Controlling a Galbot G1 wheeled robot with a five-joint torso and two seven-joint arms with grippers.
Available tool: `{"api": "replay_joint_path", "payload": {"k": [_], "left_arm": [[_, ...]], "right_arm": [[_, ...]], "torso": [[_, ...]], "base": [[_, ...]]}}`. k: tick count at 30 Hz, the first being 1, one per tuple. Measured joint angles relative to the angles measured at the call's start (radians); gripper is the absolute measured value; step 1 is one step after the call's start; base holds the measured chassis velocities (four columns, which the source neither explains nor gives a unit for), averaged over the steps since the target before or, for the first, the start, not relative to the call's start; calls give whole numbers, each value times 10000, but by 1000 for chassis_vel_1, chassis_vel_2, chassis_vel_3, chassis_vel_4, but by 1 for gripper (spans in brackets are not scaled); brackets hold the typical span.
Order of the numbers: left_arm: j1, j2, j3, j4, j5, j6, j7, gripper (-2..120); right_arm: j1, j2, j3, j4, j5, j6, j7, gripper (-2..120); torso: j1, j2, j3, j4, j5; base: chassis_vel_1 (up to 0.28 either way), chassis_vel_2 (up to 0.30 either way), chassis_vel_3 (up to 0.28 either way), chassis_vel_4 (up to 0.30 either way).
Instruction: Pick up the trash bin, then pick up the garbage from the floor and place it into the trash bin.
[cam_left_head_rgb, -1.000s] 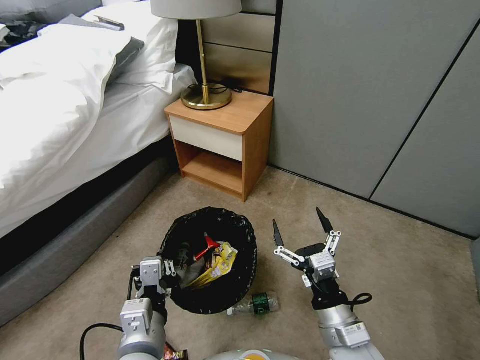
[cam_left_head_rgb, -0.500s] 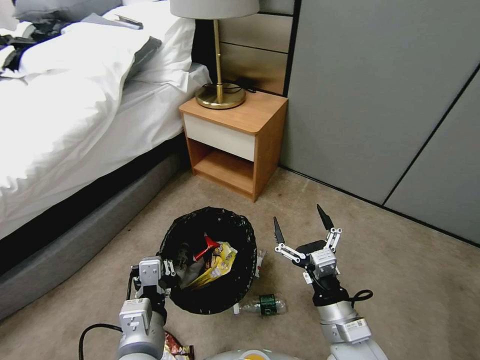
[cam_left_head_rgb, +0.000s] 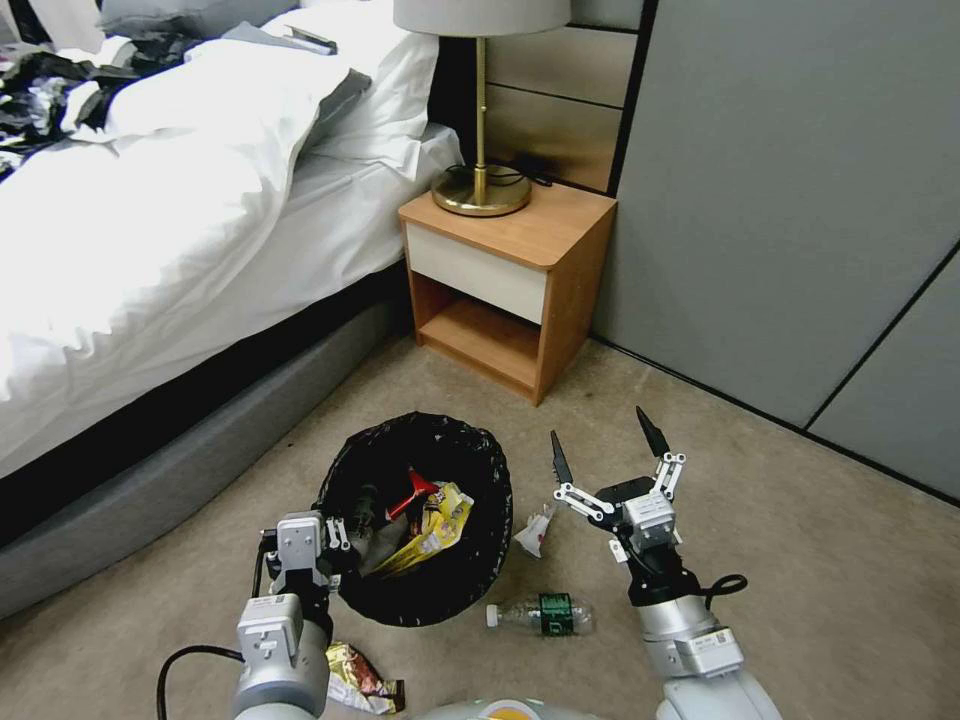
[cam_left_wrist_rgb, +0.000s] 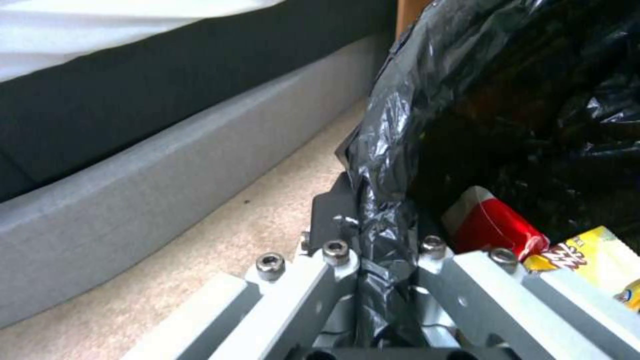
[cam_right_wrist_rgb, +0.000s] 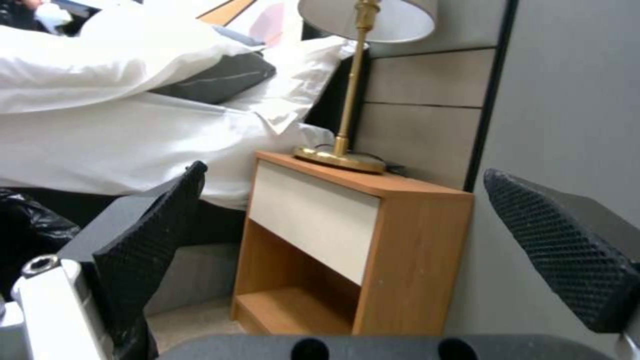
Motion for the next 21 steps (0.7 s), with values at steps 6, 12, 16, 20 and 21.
{"api": "replay_joint_path", "payload": {"k": [6, 12, 16, 20, 21], "left_arm": [[-4, -1, 0, -6, -4, 12, -8, 1], [2, -3, 0, -21, -6, 13, -20, 1], [4, -4, 0, -32, -13, 13, -28, 1], [8, -2, 9, -32, -10, 12, -31, 1], [10, 1, 12, -33, -7, 11, -32, 1]], "right_arm": [[141, -146, 205, -62, 180, -39, -98, 100], [216, -187, 226, -63, 243, -84, -157, 100], [248, -223, 263, -63, 289, -99, -267, 100], [329, -330, 390, -67, 468, -102, -474, 100], [394, -410, 478, -88, 594, -91, -633, 100]], "torso": [[0, 0, 0, 0, 1], [0, 0, 0, 0, 0], [0, 0, 0, 0, 0], [0, 0, 1, -1, 0], [0, 0, 0, -1, 0]], "base": [[0, 0, 0, 0], [0, 0, 0, 0], [0, 0, 0, 0], [0, 0, 0, 0], [0, 0, 0, 0]]}}
